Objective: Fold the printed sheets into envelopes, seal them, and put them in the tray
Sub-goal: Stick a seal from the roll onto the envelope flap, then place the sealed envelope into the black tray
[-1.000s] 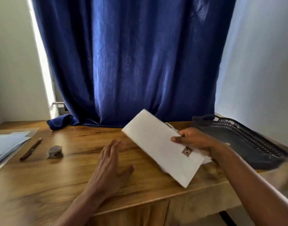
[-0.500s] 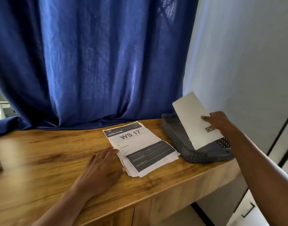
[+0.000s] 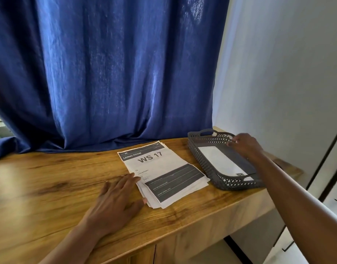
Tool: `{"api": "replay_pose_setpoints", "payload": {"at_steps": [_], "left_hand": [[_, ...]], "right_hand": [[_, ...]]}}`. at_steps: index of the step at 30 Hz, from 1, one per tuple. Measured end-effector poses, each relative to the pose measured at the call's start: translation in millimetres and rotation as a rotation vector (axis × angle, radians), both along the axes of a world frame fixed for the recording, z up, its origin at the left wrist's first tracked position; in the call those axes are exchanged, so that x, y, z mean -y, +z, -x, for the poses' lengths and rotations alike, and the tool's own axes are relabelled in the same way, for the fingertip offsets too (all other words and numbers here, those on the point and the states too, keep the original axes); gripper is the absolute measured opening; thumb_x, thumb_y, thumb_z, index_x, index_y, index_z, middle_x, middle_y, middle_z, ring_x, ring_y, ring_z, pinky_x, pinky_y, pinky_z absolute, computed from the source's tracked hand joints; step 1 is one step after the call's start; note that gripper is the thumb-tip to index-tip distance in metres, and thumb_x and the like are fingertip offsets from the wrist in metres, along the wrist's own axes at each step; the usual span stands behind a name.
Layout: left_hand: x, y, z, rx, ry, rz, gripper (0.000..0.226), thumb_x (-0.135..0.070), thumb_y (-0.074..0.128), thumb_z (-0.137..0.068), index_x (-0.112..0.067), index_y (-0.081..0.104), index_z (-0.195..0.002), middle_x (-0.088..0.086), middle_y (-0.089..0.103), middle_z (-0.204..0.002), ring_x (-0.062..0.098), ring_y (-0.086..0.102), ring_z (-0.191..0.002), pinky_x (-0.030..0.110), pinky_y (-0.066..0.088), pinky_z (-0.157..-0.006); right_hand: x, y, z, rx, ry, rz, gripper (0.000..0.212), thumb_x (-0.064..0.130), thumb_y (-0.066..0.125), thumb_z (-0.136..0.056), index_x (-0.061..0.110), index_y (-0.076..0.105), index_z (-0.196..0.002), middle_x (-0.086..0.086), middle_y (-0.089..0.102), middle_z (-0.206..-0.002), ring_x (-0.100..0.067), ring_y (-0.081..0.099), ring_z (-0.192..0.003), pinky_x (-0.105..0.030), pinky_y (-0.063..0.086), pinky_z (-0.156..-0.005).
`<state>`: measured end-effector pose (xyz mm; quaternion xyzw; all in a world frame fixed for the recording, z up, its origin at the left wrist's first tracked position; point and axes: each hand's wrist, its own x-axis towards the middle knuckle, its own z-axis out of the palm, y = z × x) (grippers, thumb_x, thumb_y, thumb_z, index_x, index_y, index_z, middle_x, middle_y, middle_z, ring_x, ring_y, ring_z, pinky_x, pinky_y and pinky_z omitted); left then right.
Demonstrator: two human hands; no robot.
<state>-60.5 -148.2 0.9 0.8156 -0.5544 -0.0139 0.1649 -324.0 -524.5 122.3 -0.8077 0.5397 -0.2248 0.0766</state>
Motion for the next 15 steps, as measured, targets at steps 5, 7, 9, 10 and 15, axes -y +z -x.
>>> {"api": "replay_pose_setpoints", "payload": {"at_steps": [5,7,9,10,15], "left_hand": [[0,-2,1,0.013,0.007,0.045,0.076,-0.078,0.031,-0.094,-0.042,0.016,-0.158,-0.012,0.015,-0.17,0.009,0.011,-0.157,0.042,0.002,-0.128],[-1,-1,3,0.007,0.008,0.078,0.072,-0.074,0.038,-0.096,-0.04,0.022,-0.157,-0.013,0.022,-0.167,0.008,0.017,-0.155,0.042,0.005,-0.128],[-3,1,6,0.006,0.01,0.116,0.067,-0.069,0.045,-0.097,-0.039,0.028,-0.154,-0.013,0.03,-0.163,0.008,0.023,-0.152,0.04,0.01,-0.128],[-3,3,6,0.012,0.01,0.127,0.066,-0.067,0.047,-0.097,-0.038,0.03,-0.153,-0.013,0.032,-0.162,0.008,0.025,-0.151,0.039,0.013,-0.128],[-9,5,8,0.017,0.012,0.13,0.062,-0.061,0.05,-0.098,-0.039,0.032,-0.152,-0.013,0.036,-0.16,0.009,0.029,-0.149,0.037,0.014,-0.127]], "right_hand": [[-106,2,-49,0.142,0.591,0.008,0.018,0.05,0.068,-0.091,0.038,0.074,-0.103,0.028,0.07,-0.094,0.006,0.065,-0.086,-0.009,0.044,-0.066],[-147,-18,-66,0.113,0.767,-0.12,0.034,0.063,0.067,-0.086,0.04,0.073,-0.11,0.027,0.072,-0.107,0.009,0.064,-0.098,-0.011,0.05,-0.076],[-174,-42,-82,0.009,0.822,-0.157,0.061,0.081,0.06,-0.078,0.041,0.066,-0.125,0.023,0.065,-0.13,0.006,0.059,-0.115,-0.021,0.048,-0.091],[-183,-54,-88,-0.059,0.817,-0.153,0.072,0.086,0.057,-0.076,0.041,0.06,-0.132,0.02,0.058,-0.14,0.002,0.054,-0.124,-0.025,0.045,-0.097],[-187,-94,-94,-0.19,0.757,-0.202,0.095,0.096,0.045,-0.072,0.043,0.039,-0.151,0.017,0.032,-0.163,-0.008,0.032,-0.148,-0.036,0.032,-0.116]]}}
